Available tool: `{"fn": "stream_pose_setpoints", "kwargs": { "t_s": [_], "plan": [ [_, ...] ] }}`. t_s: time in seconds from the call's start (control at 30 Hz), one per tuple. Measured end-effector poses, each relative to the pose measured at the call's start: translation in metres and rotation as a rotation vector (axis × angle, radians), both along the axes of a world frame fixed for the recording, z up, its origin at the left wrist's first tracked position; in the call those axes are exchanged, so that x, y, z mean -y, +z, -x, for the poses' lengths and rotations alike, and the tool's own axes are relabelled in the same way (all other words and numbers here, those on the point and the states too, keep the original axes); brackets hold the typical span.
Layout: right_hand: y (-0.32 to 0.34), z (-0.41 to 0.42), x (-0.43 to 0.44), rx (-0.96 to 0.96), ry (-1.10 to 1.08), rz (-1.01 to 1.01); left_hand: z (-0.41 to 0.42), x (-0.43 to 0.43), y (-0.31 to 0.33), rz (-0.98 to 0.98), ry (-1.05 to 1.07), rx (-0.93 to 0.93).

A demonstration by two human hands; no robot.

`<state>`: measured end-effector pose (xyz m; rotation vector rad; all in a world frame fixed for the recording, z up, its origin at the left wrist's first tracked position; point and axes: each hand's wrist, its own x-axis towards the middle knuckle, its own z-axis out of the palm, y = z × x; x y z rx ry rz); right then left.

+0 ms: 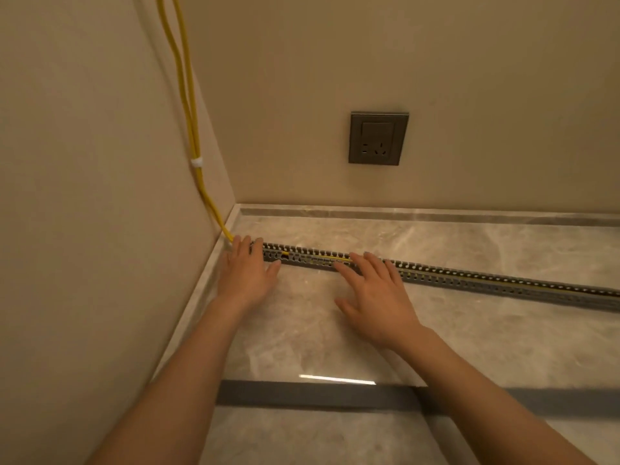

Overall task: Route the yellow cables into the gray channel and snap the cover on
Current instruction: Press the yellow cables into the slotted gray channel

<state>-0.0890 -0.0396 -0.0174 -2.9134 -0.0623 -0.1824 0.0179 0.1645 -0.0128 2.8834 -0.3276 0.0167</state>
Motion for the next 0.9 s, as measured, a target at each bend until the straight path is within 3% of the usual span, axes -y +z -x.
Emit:
{"fn": "stream_pose_setpoints", "kwargs": {
  "t_s": [0.23, 0.7, 0.9],
  "plan": [
    [-0.016, -0.029, 0.009, -0.158, -0.023, 0.083, -0.027, -0.024, -0.011, -0.312, -0.025, 0.080],
    [-0.028, -0.028, 0.011, -0.105, 0.066, 0.135, -0.031, -0.021, -0.013, -0.316, 0.091, -0.121],
    [-0.017, -0.023, 0.032, -0.182, 0.214, 0.072, -0.010, -0.018, -0.020, -0.097, 0.148, -0.106]
  ]
}}
